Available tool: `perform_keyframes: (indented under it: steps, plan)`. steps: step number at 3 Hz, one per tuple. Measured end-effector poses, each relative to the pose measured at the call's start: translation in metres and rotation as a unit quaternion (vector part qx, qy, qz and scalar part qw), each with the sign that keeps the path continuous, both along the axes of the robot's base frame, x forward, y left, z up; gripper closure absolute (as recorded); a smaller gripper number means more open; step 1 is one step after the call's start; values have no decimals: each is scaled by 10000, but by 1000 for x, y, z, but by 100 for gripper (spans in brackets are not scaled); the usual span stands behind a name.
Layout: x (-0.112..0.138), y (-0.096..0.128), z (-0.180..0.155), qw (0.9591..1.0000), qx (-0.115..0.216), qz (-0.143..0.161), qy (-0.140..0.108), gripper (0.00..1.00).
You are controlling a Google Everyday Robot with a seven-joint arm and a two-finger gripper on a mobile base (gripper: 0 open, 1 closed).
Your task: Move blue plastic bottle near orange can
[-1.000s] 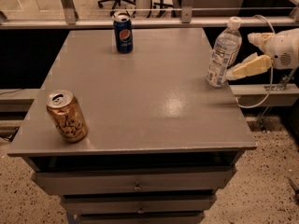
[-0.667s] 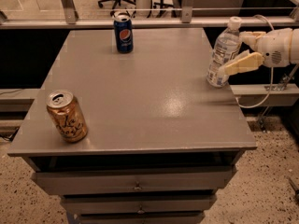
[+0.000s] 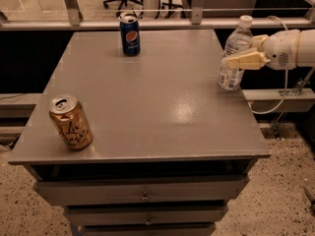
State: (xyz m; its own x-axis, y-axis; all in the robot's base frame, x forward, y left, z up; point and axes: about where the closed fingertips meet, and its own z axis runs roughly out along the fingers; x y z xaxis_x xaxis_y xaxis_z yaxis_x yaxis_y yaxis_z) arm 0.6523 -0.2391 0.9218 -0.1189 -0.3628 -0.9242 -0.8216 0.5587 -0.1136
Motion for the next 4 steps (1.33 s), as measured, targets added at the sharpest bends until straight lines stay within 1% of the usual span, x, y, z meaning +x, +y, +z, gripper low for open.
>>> perform_keyframes:
  steps: [1, 2, 3, 4]
  plan:
    - [-5, 2, 33, 9997, -70, 36, -210, 77]
    - [-11, 0, 74, 9992, -284, 0, -270, 100]
    - [-10, 2, 70, 9993, -266, 23, -260, 100]
    - [-9, 45, 67, 9985, -90, 454, -303, 100]
